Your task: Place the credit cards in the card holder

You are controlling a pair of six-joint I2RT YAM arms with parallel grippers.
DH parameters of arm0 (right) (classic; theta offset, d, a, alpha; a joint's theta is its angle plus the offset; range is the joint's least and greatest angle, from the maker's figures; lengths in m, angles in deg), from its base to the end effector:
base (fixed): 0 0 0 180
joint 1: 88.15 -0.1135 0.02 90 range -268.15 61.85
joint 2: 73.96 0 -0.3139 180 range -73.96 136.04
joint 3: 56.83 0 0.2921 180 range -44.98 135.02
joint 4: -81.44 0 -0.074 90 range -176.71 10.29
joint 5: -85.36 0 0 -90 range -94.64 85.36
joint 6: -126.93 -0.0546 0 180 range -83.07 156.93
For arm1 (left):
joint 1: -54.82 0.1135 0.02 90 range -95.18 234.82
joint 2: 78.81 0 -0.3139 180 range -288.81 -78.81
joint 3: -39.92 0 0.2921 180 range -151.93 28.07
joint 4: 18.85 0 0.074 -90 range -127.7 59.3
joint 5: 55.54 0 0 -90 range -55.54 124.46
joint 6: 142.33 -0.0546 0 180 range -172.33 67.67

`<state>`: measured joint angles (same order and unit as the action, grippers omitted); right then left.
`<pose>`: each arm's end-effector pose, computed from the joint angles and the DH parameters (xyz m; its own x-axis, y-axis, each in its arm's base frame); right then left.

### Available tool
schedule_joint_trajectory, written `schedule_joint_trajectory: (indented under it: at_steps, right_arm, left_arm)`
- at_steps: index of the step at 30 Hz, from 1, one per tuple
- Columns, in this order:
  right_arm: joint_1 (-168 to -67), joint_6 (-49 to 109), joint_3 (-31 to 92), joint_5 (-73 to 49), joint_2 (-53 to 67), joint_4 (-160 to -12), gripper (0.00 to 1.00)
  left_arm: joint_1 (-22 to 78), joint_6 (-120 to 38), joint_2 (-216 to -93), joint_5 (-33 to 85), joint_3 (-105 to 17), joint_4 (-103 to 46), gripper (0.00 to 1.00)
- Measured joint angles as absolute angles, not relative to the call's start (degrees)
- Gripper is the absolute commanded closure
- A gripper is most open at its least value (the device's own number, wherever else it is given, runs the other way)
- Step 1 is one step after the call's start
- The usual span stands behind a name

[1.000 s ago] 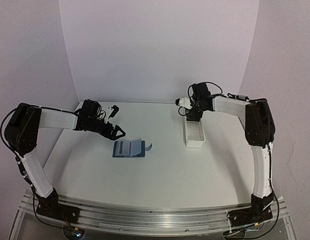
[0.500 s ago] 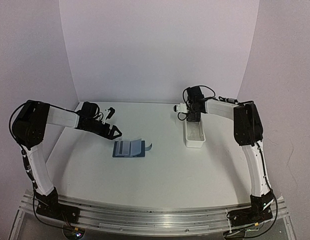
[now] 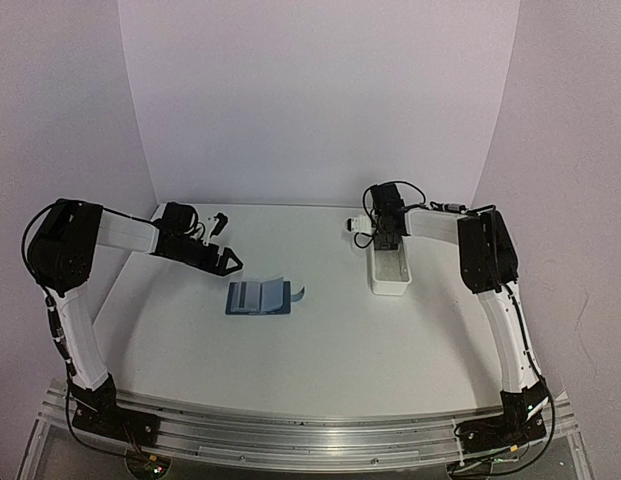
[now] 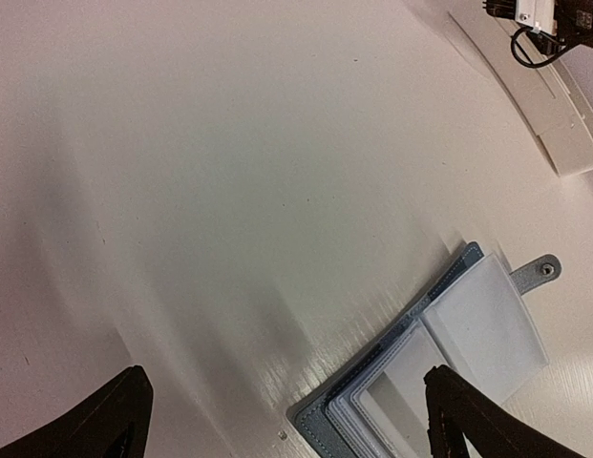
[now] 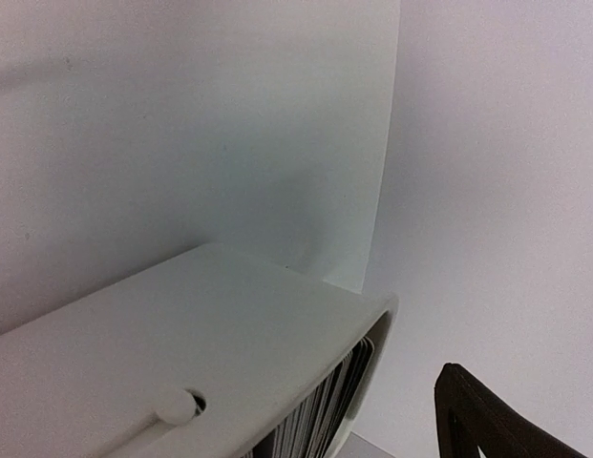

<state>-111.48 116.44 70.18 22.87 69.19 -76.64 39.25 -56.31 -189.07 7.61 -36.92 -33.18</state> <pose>0.6052 0.2335 0.1451 -0.0861 -0.9869 0.1366 -0.5598 -0.0656 -0.8261 0.4317 -0.1459 0.1563 -0.6744 0.2522 -0.6940 0.5802 0.7623 -0.2869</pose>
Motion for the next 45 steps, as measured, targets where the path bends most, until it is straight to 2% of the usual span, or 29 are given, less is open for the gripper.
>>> schedule_joint_trajectory:
  at_steps: [9,25,30,36,40,45]
  right_arm:
    - [-111.28,116.4,70.13,23.45,69.34,-77.51,0.09]
    - [-110.19,113.5,69.23,23.65,68.97,-78.65,0.12]
    - [-110.15,112.71,68.68,23.6,68.26,-78.61,0.23]
    - [-110.13,111.66,68.63,23.23,67.71,-78.55,0.28]
    - [-110.03,111.2,68.48,22.81,67.33,-78.44,0.44]
    - [-110.02,110.65,68.32,22.44,66.88,-78.48,0.51]
  left_arm:
    - [39.25,-55.67,-190.03,7.52,-37.56,-33.2,0.01]
    - [39.25,-55.23,-190.33,6.93,-37.54,-31.52,0.01]
    - [39.25,-55.23,-190.33,6.93,-37.49,-31.21,0.0]
    - [39.25,-55.25,-190.33,6.89,-37.47,-30.56,0.01]
    - [39.25,-55.23,-190.33,6.79,-37.4,-30.54,0.01]
    - [39.25,-55.23,-190.33,6.47,-37.17,-30.26,0.01]
